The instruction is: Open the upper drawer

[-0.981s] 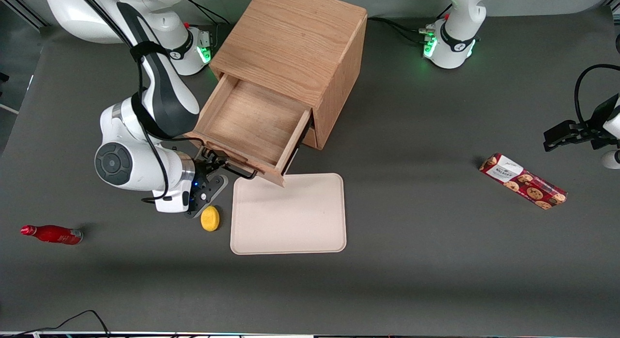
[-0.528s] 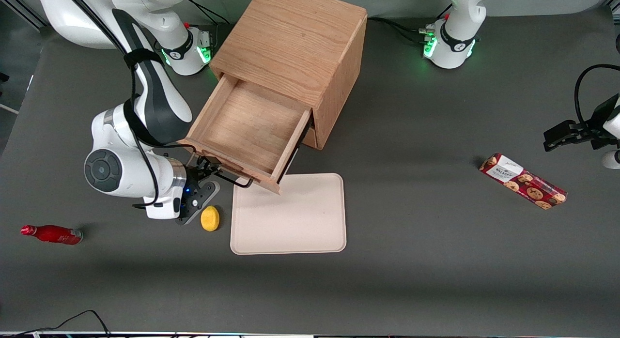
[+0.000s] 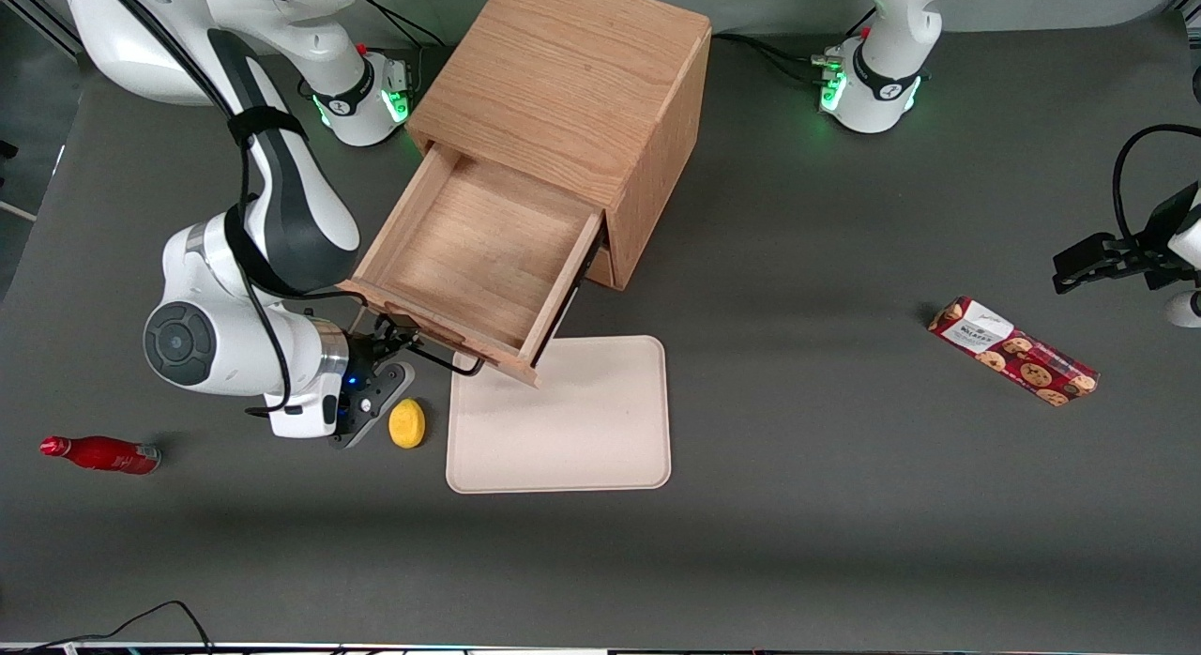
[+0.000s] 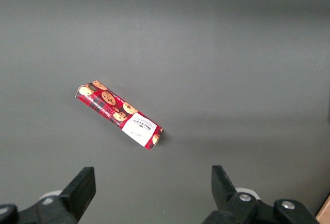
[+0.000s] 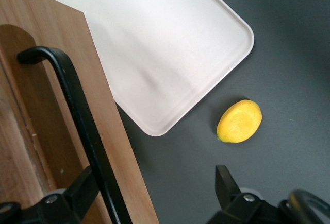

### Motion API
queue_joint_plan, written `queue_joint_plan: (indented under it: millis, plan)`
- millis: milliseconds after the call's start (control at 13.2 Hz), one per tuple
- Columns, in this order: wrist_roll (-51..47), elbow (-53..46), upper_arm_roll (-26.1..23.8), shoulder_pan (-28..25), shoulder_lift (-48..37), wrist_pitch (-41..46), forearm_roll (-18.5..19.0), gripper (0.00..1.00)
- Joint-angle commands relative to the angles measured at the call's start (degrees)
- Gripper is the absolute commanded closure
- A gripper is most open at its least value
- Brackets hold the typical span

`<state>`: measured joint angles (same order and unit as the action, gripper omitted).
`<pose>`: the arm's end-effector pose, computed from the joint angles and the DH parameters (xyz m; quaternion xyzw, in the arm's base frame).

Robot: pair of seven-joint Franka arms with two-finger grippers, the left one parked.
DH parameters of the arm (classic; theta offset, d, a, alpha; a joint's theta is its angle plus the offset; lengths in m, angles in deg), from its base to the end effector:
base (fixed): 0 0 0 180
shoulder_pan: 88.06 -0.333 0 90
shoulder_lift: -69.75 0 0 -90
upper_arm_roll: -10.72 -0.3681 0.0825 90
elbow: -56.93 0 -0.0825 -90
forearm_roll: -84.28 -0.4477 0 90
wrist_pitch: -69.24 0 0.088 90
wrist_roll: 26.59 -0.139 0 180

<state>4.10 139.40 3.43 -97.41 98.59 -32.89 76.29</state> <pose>0.7297 0.2195 0.3831 -0.9186 -0.3749 0.0654 0.1066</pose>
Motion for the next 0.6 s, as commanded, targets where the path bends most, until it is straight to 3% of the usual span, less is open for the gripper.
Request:
queue_joint_plan:
  millis: [0,528]
  plan:
    - [1.4,-2.7,-1.5,1.4,1.6,0.9,1.4,0.00]
    - [1.3,-4.0,-3.0,2.4,1.7,1.1,1.4,0.00]
